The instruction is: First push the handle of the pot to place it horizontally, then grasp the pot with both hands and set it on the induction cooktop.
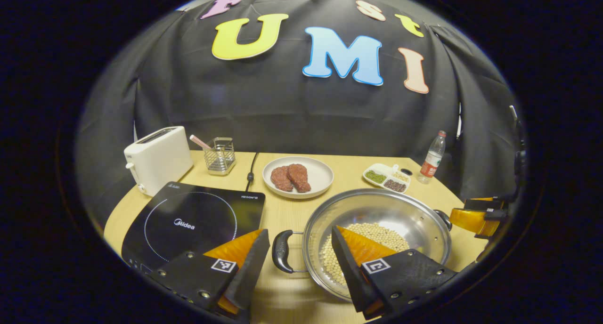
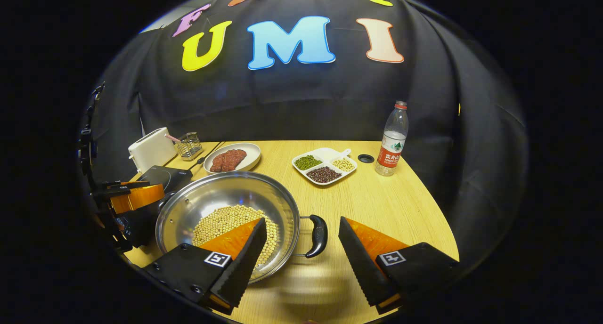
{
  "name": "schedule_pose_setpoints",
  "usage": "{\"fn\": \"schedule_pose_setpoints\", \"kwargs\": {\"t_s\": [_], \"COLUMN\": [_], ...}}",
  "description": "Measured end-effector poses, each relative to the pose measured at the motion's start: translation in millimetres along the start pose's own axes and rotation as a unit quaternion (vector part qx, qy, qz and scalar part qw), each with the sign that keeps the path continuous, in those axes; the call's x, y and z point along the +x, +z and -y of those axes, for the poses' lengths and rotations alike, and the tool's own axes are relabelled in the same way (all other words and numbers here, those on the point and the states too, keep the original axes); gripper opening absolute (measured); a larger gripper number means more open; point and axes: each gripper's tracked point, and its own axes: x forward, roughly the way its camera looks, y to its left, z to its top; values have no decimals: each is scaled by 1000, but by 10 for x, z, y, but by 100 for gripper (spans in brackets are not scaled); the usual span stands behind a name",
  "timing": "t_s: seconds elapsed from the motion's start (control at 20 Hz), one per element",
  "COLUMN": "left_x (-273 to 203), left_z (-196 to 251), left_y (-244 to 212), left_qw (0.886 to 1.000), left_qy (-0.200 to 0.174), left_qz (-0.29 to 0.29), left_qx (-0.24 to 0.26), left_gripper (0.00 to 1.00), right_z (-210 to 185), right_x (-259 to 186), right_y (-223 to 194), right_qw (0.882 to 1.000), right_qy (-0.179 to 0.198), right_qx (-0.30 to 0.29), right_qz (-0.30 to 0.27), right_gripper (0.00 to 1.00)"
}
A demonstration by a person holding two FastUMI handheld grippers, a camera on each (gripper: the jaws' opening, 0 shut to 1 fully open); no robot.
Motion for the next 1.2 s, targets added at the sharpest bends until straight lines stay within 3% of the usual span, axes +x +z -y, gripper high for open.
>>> {"fn": "schedule_pose_setpoints", "kwargs": {"t_s": [0.15,0.9,0.95,1.0,1.05,1.1,1.15,1.2], "left_x": [121,504,506,510,517,511,513,506], "left_z": [-55,-130,-138,-149,-156,-167,-165,-151], "left_y": [-85,-404,-428,-440,-451,-472,-479,-491], "left_qw": [1000,998,998,997,997,997,997,997], "left_qy": [5,19,21,24,26,28,28,25], "left_qz": [-12,-64,-66,-69,-72,-73,-74,-76], "left_qx": [-1,-8,-8,-10,-12,-15,-18,-21], "left_gripper": [78,81,79,81,81,78,81,76], "right_z": [7,45,40,41,35,45,70,90], "right_x": [111,502,520,522,528,518,520,530], "right_y": [-73,-355,-365,-365,-355,-362,-370,-393], "right_qw": [1000,997,997,996,996,996,996,996], "right_qy": [-5,-14,-13,-13,-12,-13,-18,-21], "right_qx": [2,19,20,21,23,24,24,26], "right_qz": [-16,-78,-80,-80,-80,-81,-83,-86], "right_gripper": [98,98,93,97,89,87,84,76]}}
